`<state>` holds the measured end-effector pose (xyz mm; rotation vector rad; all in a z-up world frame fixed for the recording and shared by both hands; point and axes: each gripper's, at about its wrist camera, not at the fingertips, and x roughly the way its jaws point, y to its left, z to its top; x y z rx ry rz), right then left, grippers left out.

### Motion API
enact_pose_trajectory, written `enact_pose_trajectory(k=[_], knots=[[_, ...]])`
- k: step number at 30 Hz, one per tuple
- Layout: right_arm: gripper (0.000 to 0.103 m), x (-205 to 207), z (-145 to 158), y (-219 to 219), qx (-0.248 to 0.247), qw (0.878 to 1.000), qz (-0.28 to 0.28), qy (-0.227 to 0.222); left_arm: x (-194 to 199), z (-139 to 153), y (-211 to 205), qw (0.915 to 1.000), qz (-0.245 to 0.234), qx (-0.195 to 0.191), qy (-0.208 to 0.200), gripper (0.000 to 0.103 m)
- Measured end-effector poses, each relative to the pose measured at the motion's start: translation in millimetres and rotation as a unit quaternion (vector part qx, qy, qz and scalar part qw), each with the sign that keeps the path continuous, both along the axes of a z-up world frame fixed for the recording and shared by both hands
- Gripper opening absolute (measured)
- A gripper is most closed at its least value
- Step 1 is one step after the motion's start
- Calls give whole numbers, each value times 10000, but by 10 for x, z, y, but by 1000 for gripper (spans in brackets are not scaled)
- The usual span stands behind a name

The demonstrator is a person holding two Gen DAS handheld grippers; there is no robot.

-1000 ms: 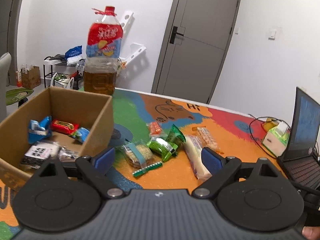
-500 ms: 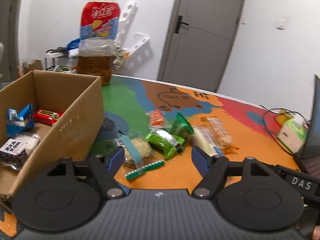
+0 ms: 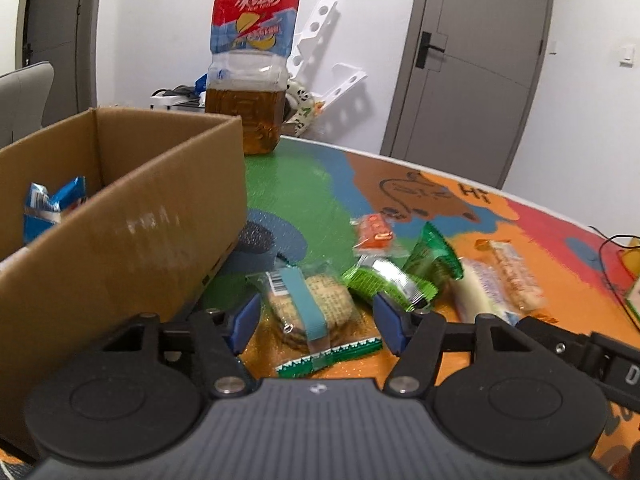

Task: Organize snacks
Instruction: 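Grasp the clear biscuit packet with left gripper while right grasps the blueberry cake bar, then lift both snacks and carry them over the cardboard box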

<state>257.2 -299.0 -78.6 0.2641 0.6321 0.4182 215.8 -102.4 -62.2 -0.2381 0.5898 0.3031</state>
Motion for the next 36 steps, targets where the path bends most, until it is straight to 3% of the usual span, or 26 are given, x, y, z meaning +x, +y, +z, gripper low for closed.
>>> enact_pose_trajectory(k=[4,6,7,9,11,23,36], knots=[[75,17,-50,53,-96,9999,100,76,61,-68,11,9999,10,-17,140,61],[66,23,-80,85,-159,9997,144,109,63,-67,39,9999,88,-48,129,50],[64,8,-79,100,-224,9996,158,64,63,-65,49,9998,129,-64,122,50],[45,-4,-80,113,-253,9994,219,85,52,-64,54,9998,119,-55,115,47],[41,-19,-76,111,-287,9993,201,91,17,-65,39,9999,93,-72,88,47],[35,-317,-56,-67,76,9999,-61,43,-310,-25,-99,9987,-406,-269,119,46],[26,-624,227,-11,97,9994,-147,-307,-761,373,-3,9952,-709,-492,-460,46]])
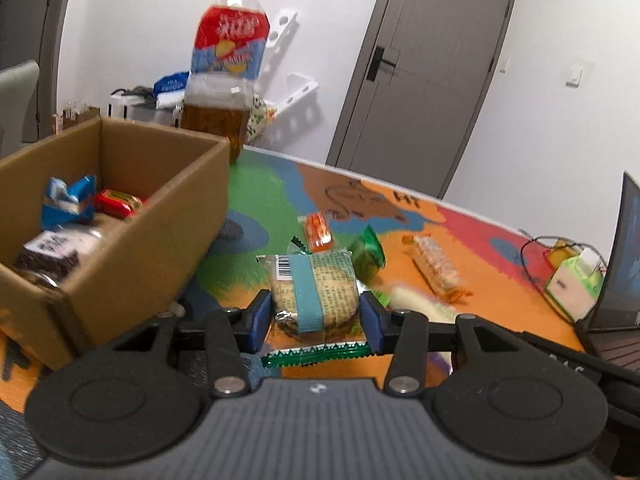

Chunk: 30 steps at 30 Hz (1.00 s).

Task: Organize snacks
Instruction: 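Lift both snacks and carry them over the cardboard box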

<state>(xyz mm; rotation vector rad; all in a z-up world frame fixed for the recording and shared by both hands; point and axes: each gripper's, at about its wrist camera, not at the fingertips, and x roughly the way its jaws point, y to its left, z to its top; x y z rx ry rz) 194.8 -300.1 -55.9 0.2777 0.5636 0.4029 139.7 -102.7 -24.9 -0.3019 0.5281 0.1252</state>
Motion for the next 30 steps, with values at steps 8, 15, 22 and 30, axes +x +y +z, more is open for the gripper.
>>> enact_pose_trajectory(k=[8,15,22,30], knots=[[29,25,-93,157,-218,9994,41,276,-164,112,176,9999,12,-25,-123,46],[54,50,-132,297,-457,9984,69,313,-204,76,200,9999,-52,-75,-77,46],[60,145,-230,391,-800,9963,39,322,-135,-47,151,9999,-127,-104,26,46],[32,152,-283,391,-750,9962,314,298,-60,-102,121,9997,-141,-127,131,46]])
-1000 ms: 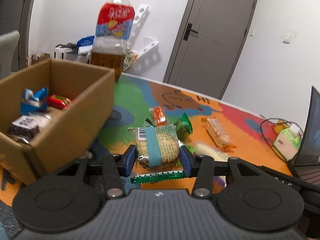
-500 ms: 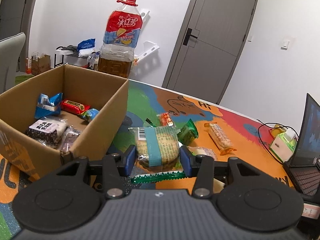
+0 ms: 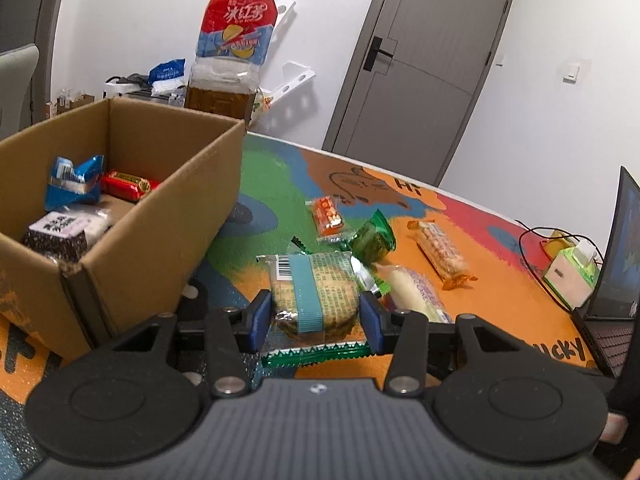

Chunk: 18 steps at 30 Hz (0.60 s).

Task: Organize snacks
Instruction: 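Lift both snacks and carry them over the cardboard box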

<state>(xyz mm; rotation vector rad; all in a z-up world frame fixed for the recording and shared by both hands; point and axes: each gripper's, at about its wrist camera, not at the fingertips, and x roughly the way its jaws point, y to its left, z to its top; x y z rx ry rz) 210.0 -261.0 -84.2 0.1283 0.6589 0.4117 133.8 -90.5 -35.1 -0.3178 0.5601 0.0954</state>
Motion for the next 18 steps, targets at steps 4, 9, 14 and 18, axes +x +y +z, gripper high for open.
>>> enact_pose_trajectory(k=[4,9,14,18], knots=[[31,-71,73,-81,164,9997,-29,-178,-26,97,-18,9999,-10,42,-167,46],[31,-108,238,-144,364,9987,-32,-350,-45,187,-33,9996,-48,-10,-275,46],[31,-198,447,-142,479,9972,-25,-579,-113,338,3,9987,-86,-51,-493,46],[31,-257,581,-83,541,9959,49,-722,-197,485,95,9975,-20,-90,-696,46]])
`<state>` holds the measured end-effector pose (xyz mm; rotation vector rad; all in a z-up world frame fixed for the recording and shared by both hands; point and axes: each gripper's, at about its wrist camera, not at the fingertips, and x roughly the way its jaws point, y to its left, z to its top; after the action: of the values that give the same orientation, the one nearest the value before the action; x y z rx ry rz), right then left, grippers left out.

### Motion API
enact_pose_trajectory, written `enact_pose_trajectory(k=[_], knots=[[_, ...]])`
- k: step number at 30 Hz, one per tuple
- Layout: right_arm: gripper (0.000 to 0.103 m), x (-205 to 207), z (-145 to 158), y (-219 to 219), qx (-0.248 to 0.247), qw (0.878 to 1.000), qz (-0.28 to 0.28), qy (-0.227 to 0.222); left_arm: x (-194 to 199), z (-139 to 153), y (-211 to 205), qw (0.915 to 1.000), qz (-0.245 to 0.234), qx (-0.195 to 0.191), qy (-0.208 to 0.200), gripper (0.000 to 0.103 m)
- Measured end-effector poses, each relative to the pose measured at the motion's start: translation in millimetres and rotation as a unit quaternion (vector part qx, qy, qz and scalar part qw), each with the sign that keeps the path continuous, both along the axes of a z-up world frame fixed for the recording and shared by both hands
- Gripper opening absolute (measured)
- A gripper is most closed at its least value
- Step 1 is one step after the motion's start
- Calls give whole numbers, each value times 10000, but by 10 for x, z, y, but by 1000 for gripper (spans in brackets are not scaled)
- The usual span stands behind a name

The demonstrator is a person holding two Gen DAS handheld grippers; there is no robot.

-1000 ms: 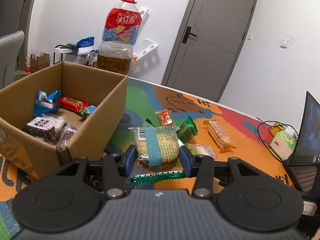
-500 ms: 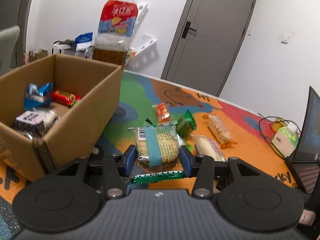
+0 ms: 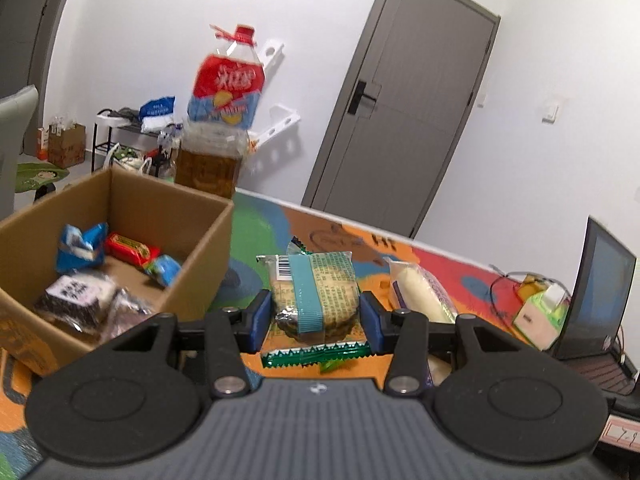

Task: Organize snacks
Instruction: 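Lift both snacks and carry them over the cardboard box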

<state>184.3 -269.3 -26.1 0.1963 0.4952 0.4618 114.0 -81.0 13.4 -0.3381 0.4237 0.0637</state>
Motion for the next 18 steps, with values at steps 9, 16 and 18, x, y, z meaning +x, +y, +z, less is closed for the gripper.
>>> enact_pose_trajectory(k=[9,16,18], knots=[[31,-106,248,262,63,9993,254,-278,-141,206,284,9994,222,-118,-257,46],[31,-188,341,534,50,9981,493,-362,-227,249,564,9981,497,-167,-316,46],[31,-193,354,611,24,9979,528,-379,-244,231,651,9978,566,-189,-297,46]])
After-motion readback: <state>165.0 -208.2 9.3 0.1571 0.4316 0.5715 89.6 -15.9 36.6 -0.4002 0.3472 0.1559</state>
